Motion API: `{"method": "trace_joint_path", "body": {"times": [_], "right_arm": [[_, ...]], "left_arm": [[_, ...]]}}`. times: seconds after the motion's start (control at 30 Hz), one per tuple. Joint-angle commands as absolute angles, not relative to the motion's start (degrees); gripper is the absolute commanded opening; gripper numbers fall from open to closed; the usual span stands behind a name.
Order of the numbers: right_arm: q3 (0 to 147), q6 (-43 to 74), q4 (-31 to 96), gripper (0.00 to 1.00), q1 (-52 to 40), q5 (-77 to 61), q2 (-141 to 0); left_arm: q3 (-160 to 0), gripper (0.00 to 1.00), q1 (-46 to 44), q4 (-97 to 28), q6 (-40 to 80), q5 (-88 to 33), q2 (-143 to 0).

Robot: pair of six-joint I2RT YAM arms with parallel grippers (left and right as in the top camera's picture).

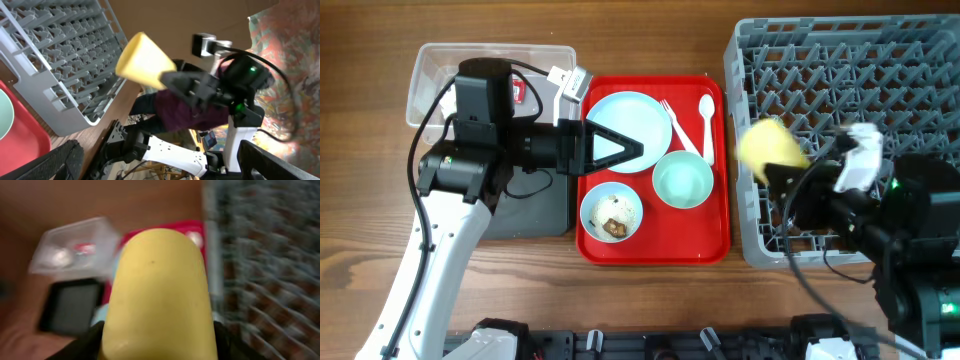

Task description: Sort waste into correct bins and load items into the dishwasher rack

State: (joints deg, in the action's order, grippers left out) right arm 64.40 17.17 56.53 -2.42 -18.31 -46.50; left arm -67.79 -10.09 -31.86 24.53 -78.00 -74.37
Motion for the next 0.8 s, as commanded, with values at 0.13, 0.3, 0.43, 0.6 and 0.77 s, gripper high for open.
{"method": "trace_joint_path", "body": {"times": [0.13,0.3,0.43,0.6,0.77], "right_arm": [[65.0,22.4,67.3,0.44,0.5,-2.6,-58.1],[65.0,18.0,70.9,0.45,0.5,-3.9,-70.8],[65.0,17.8,71.2,0.47,0.5,-4.1,-76.1],[65.1,17.0,65.7,0.76,0.5,-4.3,-77.5],[69.4,16.4,64.1,0.78,0.5,-8.5,-70.3]], "left_arm": [[-68.2,1.0,-9.7,-31.8,24.3,-78.1,-74.3],[-68.2,1.0,-9.7,-31.9,24.3,-78.1,-74.3],[-68.2,1.0,-9.7,-32.0,24.3,-78.1,-74.3],[-68.2,1.0,-9.9,-32.1,24.2,-78.1,-74.3],[-68.2,1.0,-9.9,-36.4,20.2,-75.4,-74.3]]}}
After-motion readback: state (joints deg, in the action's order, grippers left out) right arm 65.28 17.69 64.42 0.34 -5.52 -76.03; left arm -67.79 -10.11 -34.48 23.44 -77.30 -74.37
